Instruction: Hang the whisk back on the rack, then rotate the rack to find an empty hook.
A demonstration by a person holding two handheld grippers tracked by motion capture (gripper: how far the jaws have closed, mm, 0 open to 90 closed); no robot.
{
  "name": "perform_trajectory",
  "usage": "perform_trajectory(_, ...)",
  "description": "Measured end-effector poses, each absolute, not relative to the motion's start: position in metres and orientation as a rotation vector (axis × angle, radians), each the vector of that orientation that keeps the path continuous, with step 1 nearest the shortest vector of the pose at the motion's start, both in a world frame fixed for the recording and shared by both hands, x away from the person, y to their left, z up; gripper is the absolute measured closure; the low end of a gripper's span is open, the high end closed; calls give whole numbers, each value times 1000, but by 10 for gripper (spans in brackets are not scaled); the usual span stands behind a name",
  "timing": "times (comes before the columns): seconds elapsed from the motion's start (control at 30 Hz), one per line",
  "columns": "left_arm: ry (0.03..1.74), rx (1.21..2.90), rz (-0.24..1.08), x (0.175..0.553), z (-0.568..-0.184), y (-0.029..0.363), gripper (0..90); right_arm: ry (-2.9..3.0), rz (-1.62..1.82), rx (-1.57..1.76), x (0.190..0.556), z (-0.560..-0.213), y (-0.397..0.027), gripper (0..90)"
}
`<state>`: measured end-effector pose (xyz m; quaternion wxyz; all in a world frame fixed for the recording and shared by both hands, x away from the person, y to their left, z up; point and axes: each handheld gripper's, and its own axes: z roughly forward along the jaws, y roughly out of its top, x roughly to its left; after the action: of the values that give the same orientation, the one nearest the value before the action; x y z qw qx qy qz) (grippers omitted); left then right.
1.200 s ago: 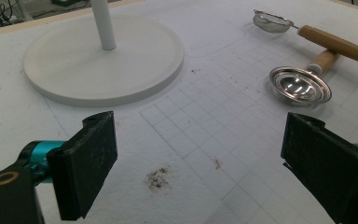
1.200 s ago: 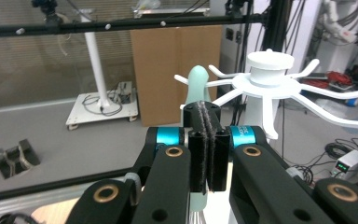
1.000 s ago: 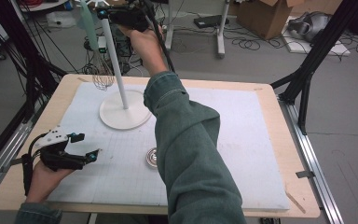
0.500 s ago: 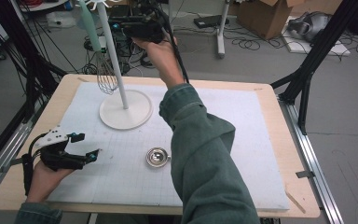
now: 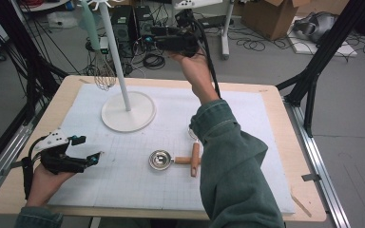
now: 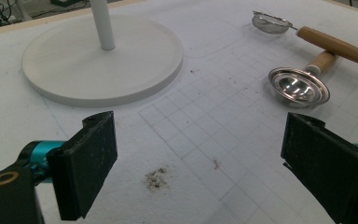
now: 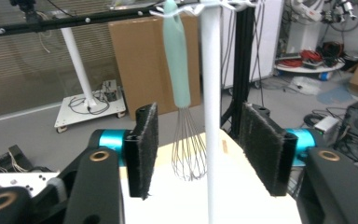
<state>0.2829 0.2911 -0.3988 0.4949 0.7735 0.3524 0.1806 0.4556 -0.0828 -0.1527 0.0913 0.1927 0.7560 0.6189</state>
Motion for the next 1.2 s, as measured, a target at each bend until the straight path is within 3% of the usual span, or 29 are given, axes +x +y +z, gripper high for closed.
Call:
perform_trajectory(0.43,856,1874,444,283,-398,293,110,2276,1786,646,445,-183,-123,400)
perform_trajectory(0.6,850,1872,447,282,-396,294,111,2236,1827,619,447,-176,-123,468)
perform_trajectory(1.2,842,1864,444,282,-395,293,111,2271,1804,563,448,-159,-109,535)
